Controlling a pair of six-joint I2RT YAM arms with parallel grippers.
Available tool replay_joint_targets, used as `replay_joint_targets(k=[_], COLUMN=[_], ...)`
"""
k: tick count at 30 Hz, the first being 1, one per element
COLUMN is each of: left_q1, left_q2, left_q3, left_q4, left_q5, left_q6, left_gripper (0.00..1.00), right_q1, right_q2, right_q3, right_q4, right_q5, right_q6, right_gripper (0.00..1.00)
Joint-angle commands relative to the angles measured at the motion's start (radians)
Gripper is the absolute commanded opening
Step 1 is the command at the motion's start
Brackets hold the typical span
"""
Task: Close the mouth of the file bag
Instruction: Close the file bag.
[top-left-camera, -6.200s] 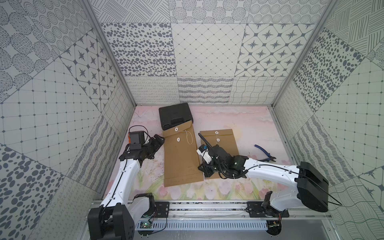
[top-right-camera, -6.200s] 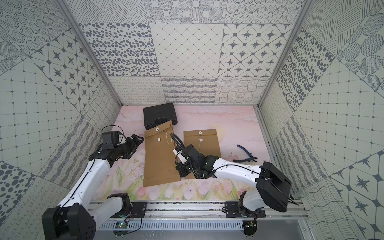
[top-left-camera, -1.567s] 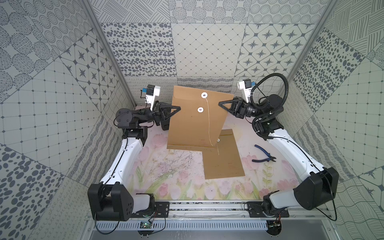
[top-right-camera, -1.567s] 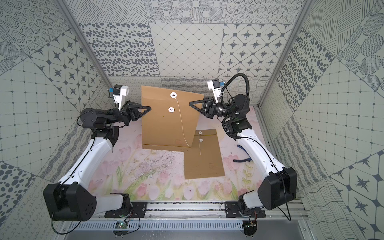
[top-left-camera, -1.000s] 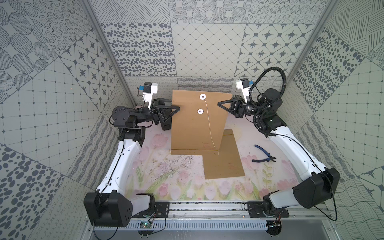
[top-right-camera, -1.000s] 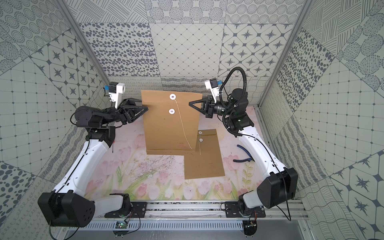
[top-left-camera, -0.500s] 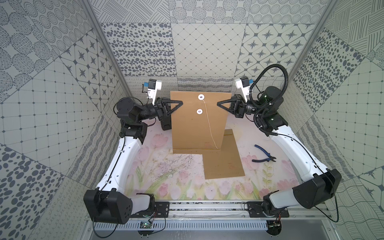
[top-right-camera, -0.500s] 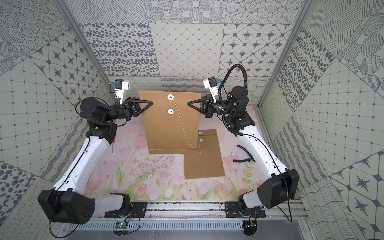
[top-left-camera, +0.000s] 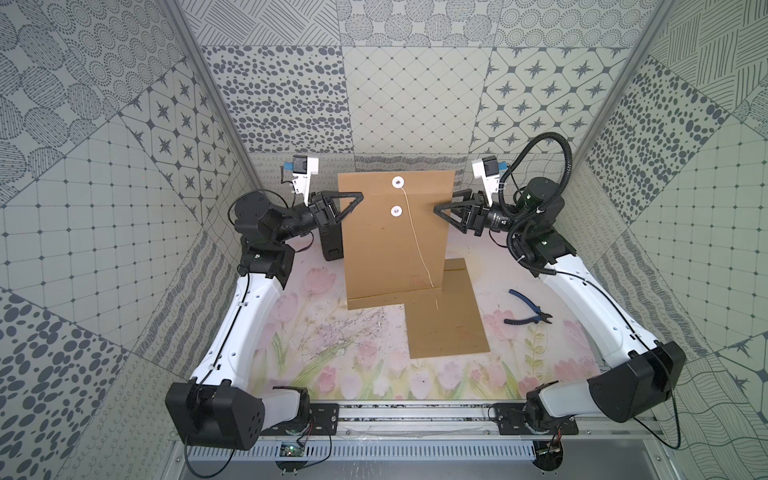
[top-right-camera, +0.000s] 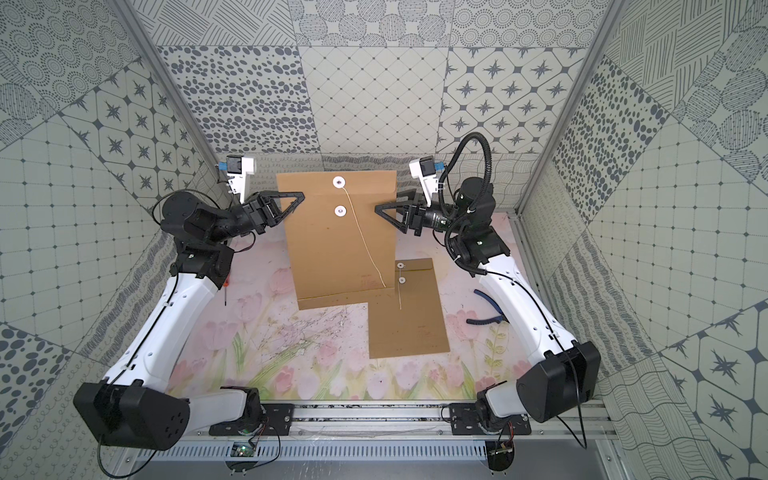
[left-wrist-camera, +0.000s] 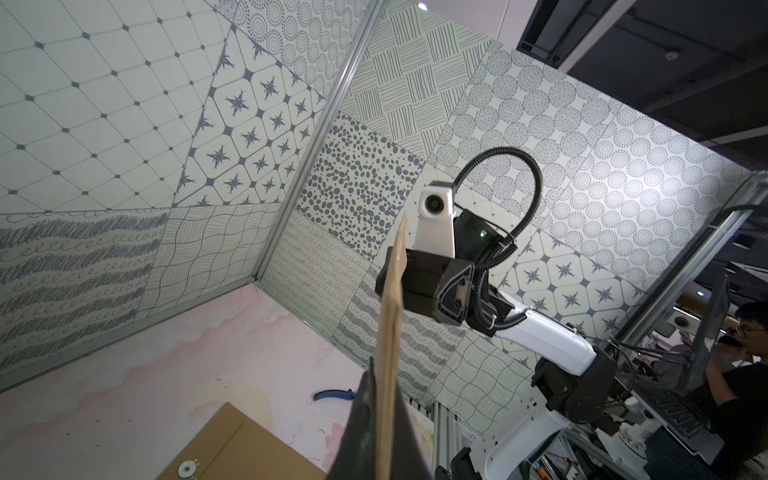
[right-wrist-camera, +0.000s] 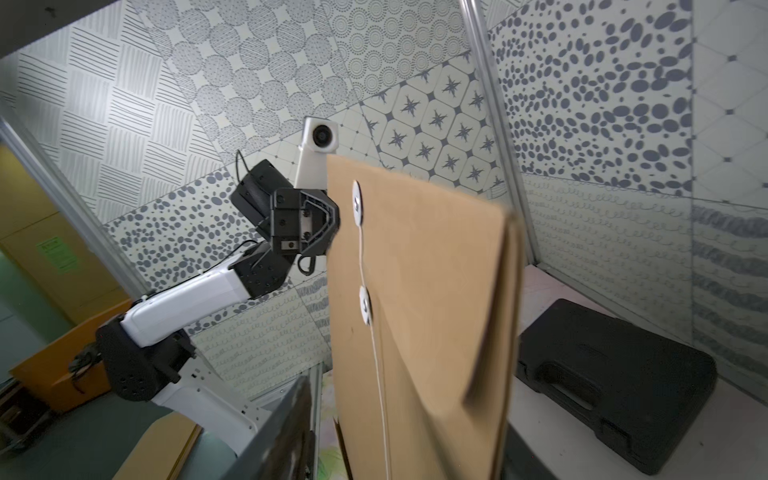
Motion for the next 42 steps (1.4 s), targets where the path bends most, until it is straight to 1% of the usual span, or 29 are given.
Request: replay_joint_targets(k=[1, 2, 4, 6, 9, 12, 21, 32, 37, 42], left_q1=[0.015, 0.017, 0.019, 0.018, 0.018, 0.012, -0.009, -0.049, -0.065, -0.074], left_q2=[-0.012, -0.012, -0.009, -0.007, -0.003, 0.000, -0.016, -0.024, -0.025, -0.021], left_q3=[0.078, 0.095, 0.124, 0.149, 0.174, 0.194, 0.239, 0.281, 0.302, 0.308], left_q4=[-0.081, -0.099, -0.139, -0.167, -0.171, -0.172, -0.211, -0.215, -0.239, -0.244], left_q5=[-0.210, -0.226, -0.262, -0.290, -0.294, -0.286, -0.271, -0.210, -0.182, -0.166], left_q6=[-0.027, -0.033, -0.044, -0.046, -0.062, -0.076, -0.067, -0.072, -0.047, -0.040], left_gripper=[0.00, 0.00, 0.00, 0.00, 0.00, 0.00, 0.00, 0.00, 0.00, 0.00], right_q1=[0.007, 0.024, 0.085, 0.182, 0.271, 0.323, 0.332, 0.332, 0.334, 0.338], right_q2=[-0.104, -0.132, -0.188, -0.234, -0.250, -0.220, -0.082, 0.034, 0.056, 0.077], right_q3=[-0.086, -0.114, -0.157, -0.199, -0.243, -0.260, -0.228, -0.137, -0.105, -0.087], right_q4=[-0.064, -0.089, -0.150, -0.189, -0.198, -0.201, -0.079, -0.009, -0.017, -0.030], right_q5=[0.261, 0.321, 0.467, 0.643, 0.742, 0.805, 0.840, 0.824, 0.776, 0.754], right_q6=[-0.088, -0.115, -0.213, -0.329, -0.416, -0.467, -0.471, -0.442, -0.436, -0.422], right_gripper=[0.58, 0.58, 0.58, 0.59, 0.57, 0.54, 0.49, 0.47, 0.42, 0.36])
